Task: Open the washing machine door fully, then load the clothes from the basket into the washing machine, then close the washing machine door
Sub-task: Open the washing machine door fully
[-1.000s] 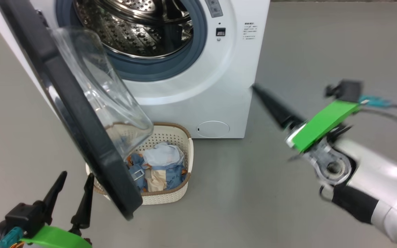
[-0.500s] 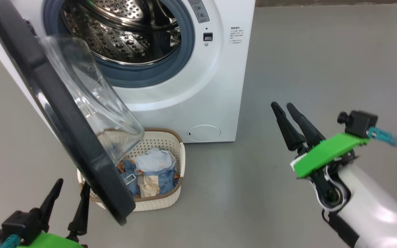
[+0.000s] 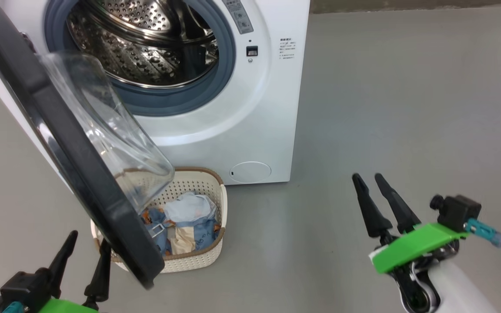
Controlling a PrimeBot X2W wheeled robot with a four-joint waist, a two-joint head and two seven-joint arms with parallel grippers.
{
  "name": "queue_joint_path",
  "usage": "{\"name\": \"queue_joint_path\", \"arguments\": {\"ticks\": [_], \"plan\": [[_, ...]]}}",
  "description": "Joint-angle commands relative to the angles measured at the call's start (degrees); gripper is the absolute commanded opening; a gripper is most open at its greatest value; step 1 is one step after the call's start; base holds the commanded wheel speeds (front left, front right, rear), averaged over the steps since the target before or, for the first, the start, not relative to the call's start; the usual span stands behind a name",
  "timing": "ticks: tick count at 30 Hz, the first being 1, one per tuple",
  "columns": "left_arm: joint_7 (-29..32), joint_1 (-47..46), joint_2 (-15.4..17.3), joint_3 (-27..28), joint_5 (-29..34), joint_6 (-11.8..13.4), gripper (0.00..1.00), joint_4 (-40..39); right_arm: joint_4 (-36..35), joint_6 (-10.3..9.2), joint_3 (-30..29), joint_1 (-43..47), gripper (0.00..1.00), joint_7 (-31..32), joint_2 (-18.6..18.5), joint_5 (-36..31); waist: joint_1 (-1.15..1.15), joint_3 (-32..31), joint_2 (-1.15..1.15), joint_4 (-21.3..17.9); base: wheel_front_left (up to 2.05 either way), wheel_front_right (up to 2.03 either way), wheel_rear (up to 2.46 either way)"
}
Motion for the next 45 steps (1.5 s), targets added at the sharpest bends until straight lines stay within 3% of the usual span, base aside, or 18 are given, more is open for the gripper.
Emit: {"name": "queue_joint_path", "arguments": {"ticks": [1, 15, 27, 45], "plan": [[-0.38, -0.62, 1.00, 2.44, 0.88, -0.15, 1.00, -1.68, -2.25, 0.16, -0.13, 1.36, 1.00, -0.35, 0.10, -3.04, 0.00, -0.24, 0.00, -0.17, 0.00, 0.00, 0.00], [-0.38, 2.21, -0.33, 4.22, 1.79, -0.15, 1.00, -2.77, -8.98, 0.16, -6.05, 10.42, 1.00, 0.55, 2.29, -18.05, 0.00, -1.69, 0.00, -1.07, 0.00, 0.00, 0.00], [-0.38, 5.76, -3.57, 7.70, 3.61, -0.15, 1.00, -4.26, -14.07, 0.16, -12.46, 18.32, 1.00, -0.19, 5.69, -29.92, 0.00, -2.01, 0.00, -1.62, 0.00, 0.00, 0.00], [-0.38, 8.10, -5.61, 10.08, 6.55, -0.15, 1.00, -4.54, -17.03, 0.16, -16.48, 23.40, 1.00, -0.59, 8.18, -38.03, 0.00, -1.66, 0.00, -1.62, 0.00, 0.00, 0.00]]}}
